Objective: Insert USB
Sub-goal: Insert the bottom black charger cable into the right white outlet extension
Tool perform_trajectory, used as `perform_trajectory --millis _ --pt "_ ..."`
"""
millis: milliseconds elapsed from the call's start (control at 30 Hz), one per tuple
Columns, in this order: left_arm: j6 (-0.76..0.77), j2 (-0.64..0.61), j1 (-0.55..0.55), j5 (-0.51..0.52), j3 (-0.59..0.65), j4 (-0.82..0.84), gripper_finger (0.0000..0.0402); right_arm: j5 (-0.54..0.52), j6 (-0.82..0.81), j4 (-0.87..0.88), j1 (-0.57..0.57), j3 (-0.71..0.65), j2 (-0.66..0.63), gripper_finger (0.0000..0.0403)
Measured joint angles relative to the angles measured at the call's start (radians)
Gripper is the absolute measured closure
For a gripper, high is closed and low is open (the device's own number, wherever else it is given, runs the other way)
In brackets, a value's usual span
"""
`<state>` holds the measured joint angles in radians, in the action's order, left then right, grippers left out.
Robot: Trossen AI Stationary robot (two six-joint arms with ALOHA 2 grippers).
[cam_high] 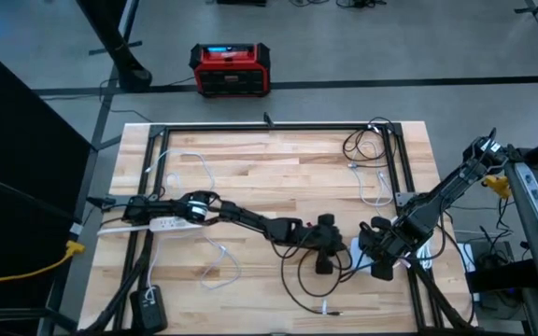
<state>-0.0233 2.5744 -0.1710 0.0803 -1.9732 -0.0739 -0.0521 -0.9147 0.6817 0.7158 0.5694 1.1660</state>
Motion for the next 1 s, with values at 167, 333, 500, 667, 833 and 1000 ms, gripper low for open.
perform_trajectory --millis 167,333,500,667,833,1000 --pt "-0.033 0.000 0.003 -0.012 -0.058 0.086 0.0380 -0.014 0.013 -0.014 0.000 -0.003 0.000 0.0403" --pt "-0.046 0.000 0.004 -0.022 -0.069 0.101 0.0380 -0.023 0.012 -0.026 0.000 -0.008 0.001 0.0403" --pt "-0.044 0.002 0.004 -0.022 -0.062 0.091 0.0380 -0.030 0.014 -0.039 0.000 -0.014 0.001 0.0403" --pt "-0.043 0.004 0.003 -0.022 -0.062 0.086 0.0380 -0.039 0.023 -0.052 0.000 -0.014 0.014 0.0403" --pt "-0.043 0.004 0.003 -0.022 -0.062 0.086 0.0380 -0.040 0.035 -0.053 0.000 -0.011 0.013 0.0403" --pt "-0.043 0.004 0.004 -0.015 -0.062 0.075 0.0380 -0.038 0.020 0.033 0.005 0.044 -0.014 0.0403"
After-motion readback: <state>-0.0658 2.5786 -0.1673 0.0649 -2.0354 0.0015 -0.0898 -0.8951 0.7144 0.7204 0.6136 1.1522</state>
